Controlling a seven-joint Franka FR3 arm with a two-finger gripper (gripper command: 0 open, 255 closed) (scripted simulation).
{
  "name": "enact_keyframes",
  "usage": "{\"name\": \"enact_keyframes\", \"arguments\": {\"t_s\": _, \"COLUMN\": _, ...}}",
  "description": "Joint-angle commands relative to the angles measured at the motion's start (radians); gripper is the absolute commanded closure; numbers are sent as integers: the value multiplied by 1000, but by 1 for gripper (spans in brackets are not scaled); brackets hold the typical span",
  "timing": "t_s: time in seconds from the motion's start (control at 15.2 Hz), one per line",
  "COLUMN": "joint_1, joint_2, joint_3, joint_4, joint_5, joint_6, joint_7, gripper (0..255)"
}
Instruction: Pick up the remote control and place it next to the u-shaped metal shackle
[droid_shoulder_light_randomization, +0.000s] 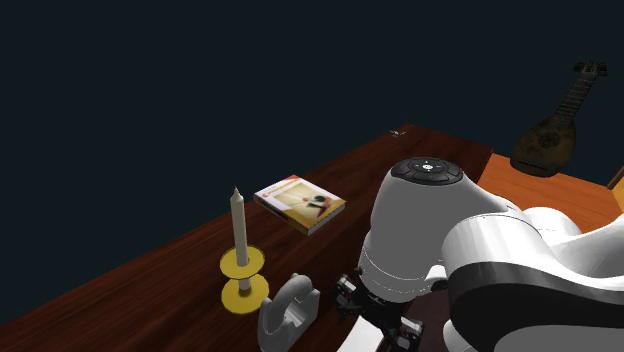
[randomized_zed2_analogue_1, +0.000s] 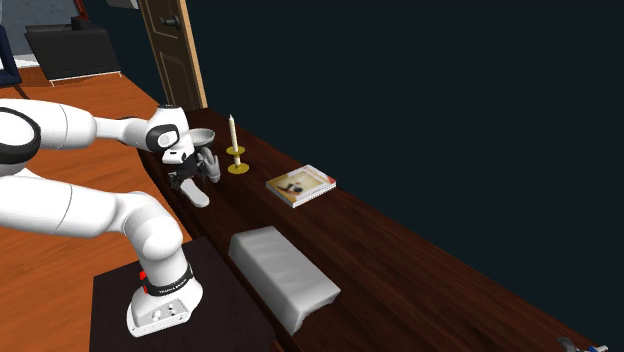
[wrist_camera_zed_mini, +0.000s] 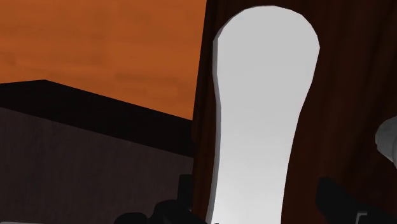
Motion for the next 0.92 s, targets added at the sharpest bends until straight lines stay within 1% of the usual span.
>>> {"name": "enact_keyframes", "arguments": {"t_s": 0.0, "joint_1": 0, "joint_2": 0, "joint_3": 0, "joint_4": 0, "joint_5": 0, "joint_6": 0, "joint_7": 0, "gripper": 0}}
{"name": "enact_keyframes", "arguments": {"t_s": 0.07, "joint_1": 0, "joint_2": 0, "joint_3": 0, "joint_4": 0, "joint_5": 0, "joint_6": 0, "joint_7": 0, "gripper": 0}}
{"name": "enact_keyframes", "arguments": {"t_s": 0.33, "joint_1": 7, "joint_2": -70, "joint_3": -97, "joint_4": 74, "joint_5": -70, "joint_6": -149, "joint_7": 14, "gripper": 0}}
{"name": "enact_keyframes", "arguments": {"t_s": 0.86, "joint_1": 7, "joint_2": -70, "joint_3": -97, "joint_4": 74, "joint_5": -70, "joint_6": -149, "joint_7": 14, "gripper": 0}}
